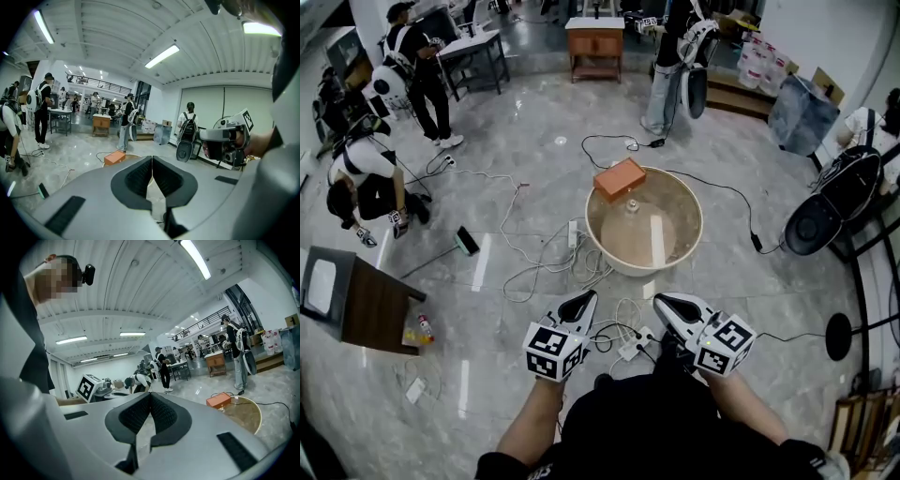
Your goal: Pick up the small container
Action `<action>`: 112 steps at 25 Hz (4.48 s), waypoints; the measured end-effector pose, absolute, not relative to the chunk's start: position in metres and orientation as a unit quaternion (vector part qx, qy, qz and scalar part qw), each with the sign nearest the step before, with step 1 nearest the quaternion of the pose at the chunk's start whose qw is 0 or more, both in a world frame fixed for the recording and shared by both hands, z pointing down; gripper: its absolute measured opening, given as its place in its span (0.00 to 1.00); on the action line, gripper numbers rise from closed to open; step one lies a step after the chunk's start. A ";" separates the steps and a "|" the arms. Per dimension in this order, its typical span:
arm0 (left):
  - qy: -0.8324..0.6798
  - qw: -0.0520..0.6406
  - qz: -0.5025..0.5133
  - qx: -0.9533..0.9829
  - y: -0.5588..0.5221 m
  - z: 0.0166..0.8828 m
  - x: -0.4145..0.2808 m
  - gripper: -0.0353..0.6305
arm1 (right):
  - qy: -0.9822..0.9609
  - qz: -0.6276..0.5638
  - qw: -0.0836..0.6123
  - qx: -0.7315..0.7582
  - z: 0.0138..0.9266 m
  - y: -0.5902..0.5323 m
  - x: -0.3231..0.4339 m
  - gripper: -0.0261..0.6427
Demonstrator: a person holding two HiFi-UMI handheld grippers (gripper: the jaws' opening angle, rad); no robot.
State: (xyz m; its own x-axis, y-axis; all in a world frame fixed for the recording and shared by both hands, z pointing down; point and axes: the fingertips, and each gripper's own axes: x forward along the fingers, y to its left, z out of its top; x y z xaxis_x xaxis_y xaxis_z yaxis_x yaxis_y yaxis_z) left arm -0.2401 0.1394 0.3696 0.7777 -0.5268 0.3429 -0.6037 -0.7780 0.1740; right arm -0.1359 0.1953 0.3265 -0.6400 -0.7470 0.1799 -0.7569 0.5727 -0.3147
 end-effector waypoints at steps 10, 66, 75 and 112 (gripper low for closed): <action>-0.316 0.150 0.144 0.926 0.072 0.362 -0.084 0.08 | -0.896 0.184 -0.010 0.404 0.324 0.121 0.018 0.06; -0.417 0.225 0.151 0.868 -0.293 0.620 0.060 0.09 | -0.895 0.329 0.109 0.280 0.568 -0.246 0.136 0.06; -0.426 0.230 0.174 0.857 -0.332 0.724 0.056 0.34 | -0.880 0.358 0.127 0.283 0.655 -0.284 0.137 0.06; -0.366 0.190 0.221 0.884 -0.406 0.933 0.105 0.63 | -0.840 0.424 0.168 0.296 0.833 -0.327 0.147 0.06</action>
State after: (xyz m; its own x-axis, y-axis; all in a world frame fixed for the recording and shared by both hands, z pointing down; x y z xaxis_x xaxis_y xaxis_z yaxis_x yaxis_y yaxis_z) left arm 0.1048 -0.4062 0.9328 0.6339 -0.5636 0.5297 -0.7316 -0.6590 0.1743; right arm 0.1469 -0.3266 0.8326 -0.7685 -0.3536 0.5333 -0.6391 0.4664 -0.6116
